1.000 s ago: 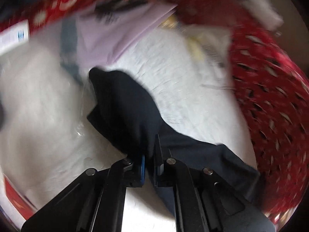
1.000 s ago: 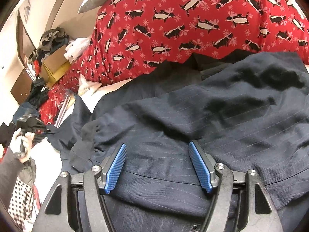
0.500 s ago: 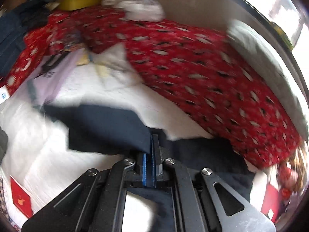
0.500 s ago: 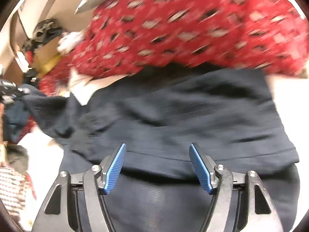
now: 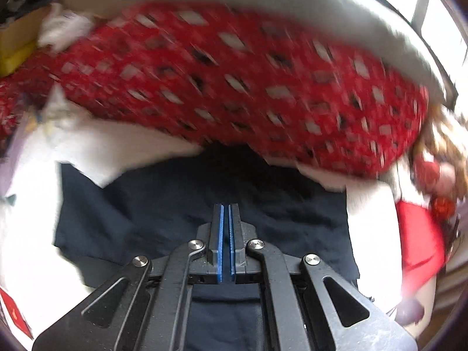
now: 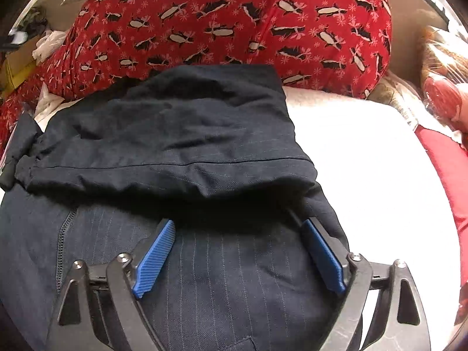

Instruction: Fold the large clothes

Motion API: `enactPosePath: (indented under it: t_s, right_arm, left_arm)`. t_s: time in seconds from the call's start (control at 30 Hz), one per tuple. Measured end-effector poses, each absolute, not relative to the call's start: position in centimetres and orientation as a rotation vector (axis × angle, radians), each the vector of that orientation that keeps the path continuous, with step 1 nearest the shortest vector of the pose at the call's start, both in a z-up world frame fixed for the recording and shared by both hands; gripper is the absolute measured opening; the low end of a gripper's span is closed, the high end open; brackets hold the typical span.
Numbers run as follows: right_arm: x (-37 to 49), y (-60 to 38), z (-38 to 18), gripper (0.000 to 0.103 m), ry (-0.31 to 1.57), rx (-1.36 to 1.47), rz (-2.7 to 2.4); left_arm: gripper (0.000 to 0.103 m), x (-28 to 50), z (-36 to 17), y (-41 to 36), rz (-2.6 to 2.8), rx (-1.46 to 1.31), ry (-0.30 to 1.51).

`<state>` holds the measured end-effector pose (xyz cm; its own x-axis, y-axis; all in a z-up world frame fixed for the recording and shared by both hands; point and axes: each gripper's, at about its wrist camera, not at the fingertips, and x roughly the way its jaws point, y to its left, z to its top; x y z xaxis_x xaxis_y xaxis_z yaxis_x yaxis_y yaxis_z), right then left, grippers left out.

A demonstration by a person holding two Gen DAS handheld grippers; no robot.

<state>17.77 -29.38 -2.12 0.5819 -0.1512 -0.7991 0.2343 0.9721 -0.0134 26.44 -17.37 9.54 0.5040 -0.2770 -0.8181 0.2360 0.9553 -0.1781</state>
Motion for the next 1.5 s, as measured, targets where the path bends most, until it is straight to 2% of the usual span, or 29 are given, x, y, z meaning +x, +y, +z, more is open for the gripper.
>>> enactPosePath:
  t_s: [0.17,0.33,0.4,0.47,0.53,0.67,0.97,1.0,1.03,1.07,1.3,1.5]
  right_arm:
    - [17.6,-29.4,-2.4,0.103,0.925,0.103,-0.209]
    - [17.4,-29.5,-2.3,0.103,0.911,0.113,-0.199]
    - [17.3,-29.4,-2.3,0.103,0.908,0.112,-0.200]
    - [17.1,-29.4,-2.3,0.103,0.905,0.114,-0.199]
    - [17.1,-29.4,-2.4,0.103,0.904,0.113,-0.199]
    - [16.8,-29.2,-2.4,0.103,0.900,0.113,-0.198]
    - [17.0,-29.5,-2.4,0.103,0.898,0.113,-0.196]
    - [17.0,-29.6,-2.4,0.103,0.897,0.114,-0.195]
    - [17.0,-29.5,-2.4,0.103,0.897,0.114,-0.195]
    - [17.0,-29.5,-2.4,0.103,0.897,0.114,-0.195]
    - [17.2,-29.8,-2.4,0.103,0.891,0.117,-0.190]
    - [17.2,-30.0,-2.2,0.103,0.884,0.126,-0.184]
  left_arm:
    - [0.002,26.1,4.4,-18.7,-0.290,-0.056,1.143]
    - [0.005,26.6,2.0,-13.9,-0.141,0.062,1.205]
    - [0.014,26.9,1.7,-10.8,-0.053,0.108,1.223]
    - [0.036,26.9,1.8,-7.4,0.001,0.097,1.219]
    - [0.049,26.7,2.0,-4.3,0.038,0.042,1.219]
    - [0.058,26.1,1.2,2.0,0.034,-0.211,1.208]
    - [0.057,27.3,-4.2,5.8,-0.101,-0.683,1.253]
    - [0.051,27.3,-4.3,5.8,-0.092,-0.694,1.247]
    - [0.024,27.2,-4.3,5.8,-0.085,-0.702,1.243]
    - [0.014,27.0,-4.3,5.6,-0.097,-0.713,1.254]
    - [0.012,25.7,0.5,3.5,-0.162,-0.686,1.195]
    - [0.012,26.0,5.6,-3.6,-0.296,-0.626,1.149]
